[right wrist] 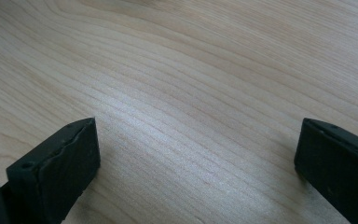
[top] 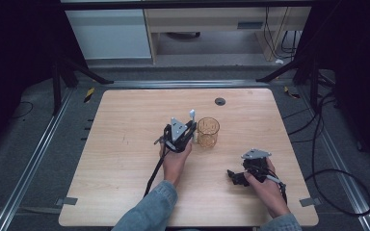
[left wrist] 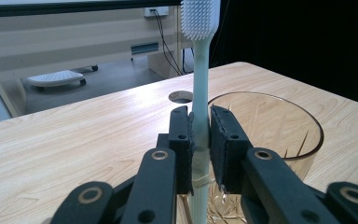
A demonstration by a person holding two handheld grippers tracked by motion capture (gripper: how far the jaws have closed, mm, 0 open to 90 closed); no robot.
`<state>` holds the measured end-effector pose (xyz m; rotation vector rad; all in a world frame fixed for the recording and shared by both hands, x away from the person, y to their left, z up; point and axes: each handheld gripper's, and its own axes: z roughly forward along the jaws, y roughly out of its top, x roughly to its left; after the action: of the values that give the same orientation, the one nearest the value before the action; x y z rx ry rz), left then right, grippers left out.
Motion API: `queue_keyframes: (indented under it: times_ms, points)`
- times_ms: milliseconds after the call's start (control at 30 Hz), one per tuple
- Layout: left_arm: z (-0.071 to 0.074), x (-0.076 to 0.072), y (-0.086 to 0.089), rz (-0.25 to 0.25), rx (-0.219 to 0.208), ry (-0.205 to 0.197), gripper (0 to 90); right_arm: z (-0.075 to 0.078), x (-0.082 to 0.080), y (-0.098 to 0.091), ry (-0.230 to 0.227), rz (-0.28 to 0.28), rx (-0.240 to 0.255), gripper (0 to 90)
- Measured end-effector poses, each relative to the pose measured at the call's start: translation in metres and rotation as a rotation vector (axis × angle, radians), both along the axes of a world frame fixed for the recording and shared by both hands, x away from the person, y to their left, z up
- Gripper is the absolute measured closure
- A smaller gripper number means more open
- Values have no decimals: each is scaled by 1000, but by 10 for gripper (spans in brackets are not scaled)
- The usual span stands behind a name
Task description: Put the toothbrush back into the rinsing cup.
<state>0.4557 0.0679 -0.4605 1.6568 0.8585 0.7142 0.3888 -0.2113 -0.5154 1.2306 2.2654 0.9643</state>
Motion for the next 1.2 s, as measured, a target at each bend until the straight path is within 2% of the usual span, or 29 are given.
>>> queue_keyframes:
  times_ms: [800, 1200]
  points:
    - [2, 0, 3, -4, -9, 15, 770, 0, 0, 0, 5, -3, 4, 5]
    - [6, 0, 4, -24, 3, 24, 703, 0, 0, 0, 6, -4, 5, 4]
